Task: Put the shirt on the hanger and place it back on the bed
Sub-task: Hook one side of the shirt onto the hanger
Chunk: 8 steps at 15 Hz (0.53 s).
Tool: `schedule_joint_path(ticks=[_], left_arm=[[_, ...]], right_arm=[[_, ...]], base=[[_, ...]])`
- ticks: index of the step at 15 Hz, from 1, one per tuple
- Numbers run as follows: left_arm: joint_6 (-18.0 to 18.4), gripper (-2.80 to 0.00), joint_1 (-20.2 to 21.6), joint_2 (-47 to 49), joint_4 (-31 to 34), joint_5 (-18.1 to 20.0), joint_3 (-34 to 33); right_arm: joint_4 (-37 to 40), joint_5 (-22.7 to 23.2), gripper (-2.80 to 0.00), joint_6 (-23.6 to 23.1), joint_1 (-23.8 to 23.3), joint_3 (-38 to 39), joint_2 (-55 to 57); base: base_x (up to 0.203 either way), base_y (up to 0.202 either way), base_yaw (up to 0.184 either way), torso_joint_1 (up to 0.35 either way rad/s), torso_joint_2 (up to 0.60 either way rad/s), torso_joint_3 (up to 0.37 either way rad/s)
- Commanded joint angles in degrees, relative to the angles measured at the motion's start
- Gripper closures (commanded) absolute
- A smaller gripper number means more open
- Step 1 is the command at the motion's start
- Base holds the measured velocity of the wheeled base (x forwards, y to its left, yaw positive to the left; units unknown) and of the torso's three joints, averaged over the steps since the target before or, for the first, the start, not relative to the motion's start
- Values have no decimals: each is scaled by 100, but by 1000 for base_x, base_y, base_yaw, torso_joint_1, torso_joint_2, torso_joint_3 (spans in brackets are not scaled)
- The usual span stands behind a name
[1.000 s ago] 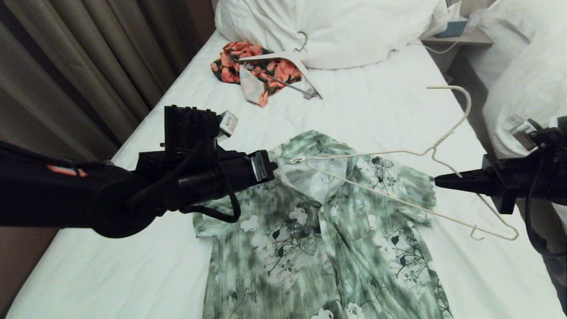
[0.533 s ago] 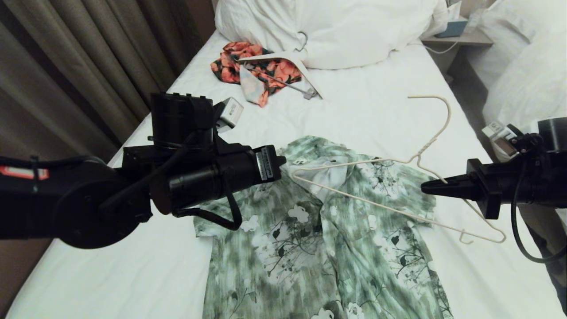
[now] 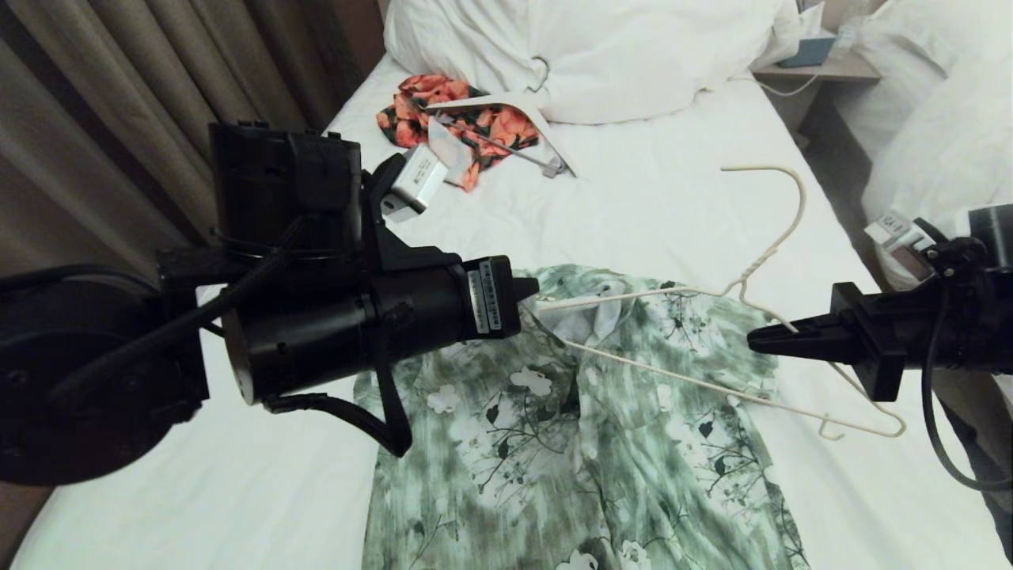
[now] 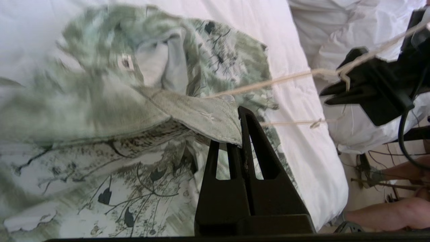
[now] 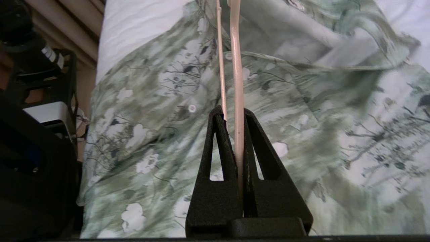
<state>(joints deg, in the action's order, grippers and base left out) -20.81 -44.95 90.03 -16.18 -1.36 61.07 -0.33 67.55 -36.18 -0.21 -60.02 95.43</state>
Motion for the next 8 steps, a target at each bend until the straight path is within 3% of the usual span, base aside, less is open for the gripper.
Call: schedule_joint_path(ticks=[1,4,8], left_arm=[[23,0,-154,-64,-11,-118,26],[59,0,-402,-94,91,-207,63],[67,0,-1250,-63,841,-486,607]], right_arm=[[-8,32,0,-21,74,119,-226],[-12,39,0,-18,97,148,-322],[-11,41,0,-3,389,161,-457]], base=[[0,0,0,0,0,0],[0,0,0,0,0,0],[0,0,0,0,0,0]])
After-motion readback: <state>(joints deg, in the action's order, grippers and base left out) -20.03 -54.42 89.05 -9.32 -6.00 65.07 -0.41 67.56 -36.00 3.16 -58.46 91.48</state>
